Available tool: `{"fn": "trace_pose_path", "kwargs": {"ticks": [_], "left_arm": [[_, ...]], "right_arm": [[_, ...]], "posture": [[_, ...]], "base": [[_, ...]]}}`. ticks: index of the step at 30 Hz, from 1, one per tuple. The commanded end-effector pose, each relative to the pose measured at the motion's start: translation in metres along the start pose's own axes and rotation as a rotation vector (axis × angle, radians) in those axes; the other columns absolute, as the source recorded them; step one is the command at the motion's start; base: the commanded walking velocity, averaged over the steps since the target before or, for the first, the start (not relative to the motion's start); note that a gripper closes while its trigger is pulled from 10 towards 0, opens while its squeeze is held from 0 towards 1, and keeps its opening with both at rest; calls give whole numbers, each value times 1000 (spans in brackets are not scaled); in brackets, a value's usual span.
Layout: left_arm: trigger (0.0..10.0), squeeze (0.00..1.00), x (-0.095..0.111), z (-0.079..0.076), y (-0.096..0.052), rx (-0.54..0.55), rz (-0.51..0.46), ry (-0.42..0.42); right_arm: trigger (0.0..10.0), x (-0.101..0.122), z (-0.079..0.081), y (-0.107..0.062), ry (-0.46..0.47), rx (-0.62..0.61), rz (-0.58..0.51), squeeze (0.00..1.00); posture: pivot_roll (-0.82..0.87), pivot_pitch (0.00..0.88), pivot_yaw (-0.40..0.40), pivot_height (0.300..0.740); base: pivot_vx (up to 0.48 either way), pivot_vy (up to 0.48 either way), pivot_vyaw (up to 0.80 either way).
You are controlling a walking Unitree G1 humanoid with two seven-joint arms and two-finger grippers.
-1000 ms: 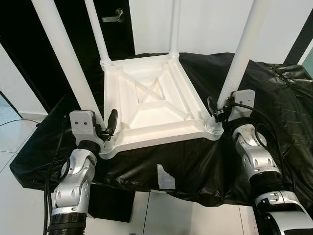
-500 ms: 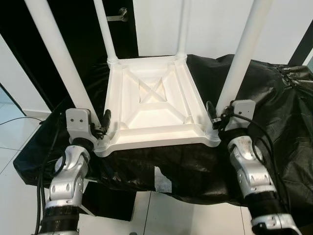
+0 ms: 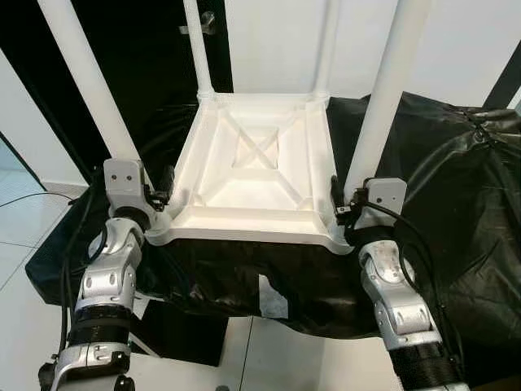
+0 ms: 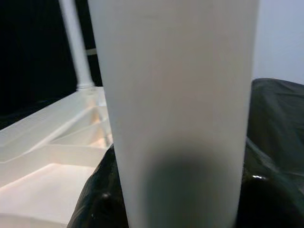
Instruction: Building children table
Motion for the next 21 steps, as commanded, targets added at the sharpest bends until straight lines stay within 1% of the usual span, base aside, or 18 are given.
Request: {"fn": "trace_pose_path", "kwargs": {"ticks": [1, 3, 4, 7, 8, 10, 11, 12, 13, 18, 19, 20, 21], "left_arm": [[10000, 0, 12, -19, 8, -62, -41, 12], [10000, 0, 12, -17, 8, -59, -43, 3], [10000, 0, 11, -15, 6, -55, -44, 10], [10000, 0, 9, -14, 6, -50, -42, 14], [10000, 0, 7, -11, 7, -47, -44, 10], [10000, 0, 7, -11, 7, -47, -45, 9], [10000, 0, 8, -11, 6, -60, -57, 13], [10000, 0, 8, -11, 6, -60, -57, 13], [10000, 0, 9, -11, 5, -67, -65, 14], [10000, 0, 13, -9, 4, -83, -83, 21], [10000, 0, 13, -8, 4, -88, -85, -3], [10000, 0, 13, -7, 3, -94, -85, -26], [10000, 0, 13, -7, 3, -98, -86, -34]], "right_arm": [[0, 0, 35, -8, 14, 134, 11, 0], [0, -2, 32, -11, 2, 129, 21, 0], [0, -4, 26, -15, -11, 118, 34, 0], [0, -6, 25, -17, -23, 114, 41, 0], [0, -10, 23, -21, -31, 109, 59, 0], [0, -12, 23, -22, -33, 108, 65, 0], [2980, -14, 21, -24, -41, 103, 77, 0], [2980, -14, 21, -24, -41, 103, 77, 0], [10000, -15, 20, -24, -41, 101, 80, 0], [10000, -17, 16, -25, -54, 99, 90, 0], [10000, -17, 14, -25, -53, 95, 89, 773], [10000, -17, 12, -25, -51, 91, 89, 1000], [10000, -17, 11, -25, -47, 90, 88, 1000]], "posture": [[-14, 0, 28, 740], [-14, 0, 27, 740], [-16, 0, 29, 740], [-15, 0, 27, 740], [-15, 0, 29, 740], [-15, 0, 29, 740], [-13, 0, 29, 740], [-13, 0, 29, 740], [-10, 0, 26, 740], [-7, 0, 26, 740], [-7, 0, 26, 740], [-7, 0, 26, 740], [-7, 0, 26, 740]], "base": [[0, 0, 0], [0, 0, 0], [0, 0, 0], [0, 0, 0], [0, 0, 0], [0, 0, 0], [0, 0, 0], [0, 0, 0], [0, 0, 0], [0, 0, 0], [0, 0, 0], [0, 0, 0], [0, 0, 0]]}}
Point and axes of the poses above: a point about 5 cm out from each wrist's last joint towards the gripper, its own y axis pointing out of the wrist towards the gripper, its own x axis along the axis of the wrist's last joint, z = x × y, the point moved 6 cm from there along y, pointing out of the wrist towards the gripper, and after that the axes turned 8 degrees about y, right-handed, at the moved point
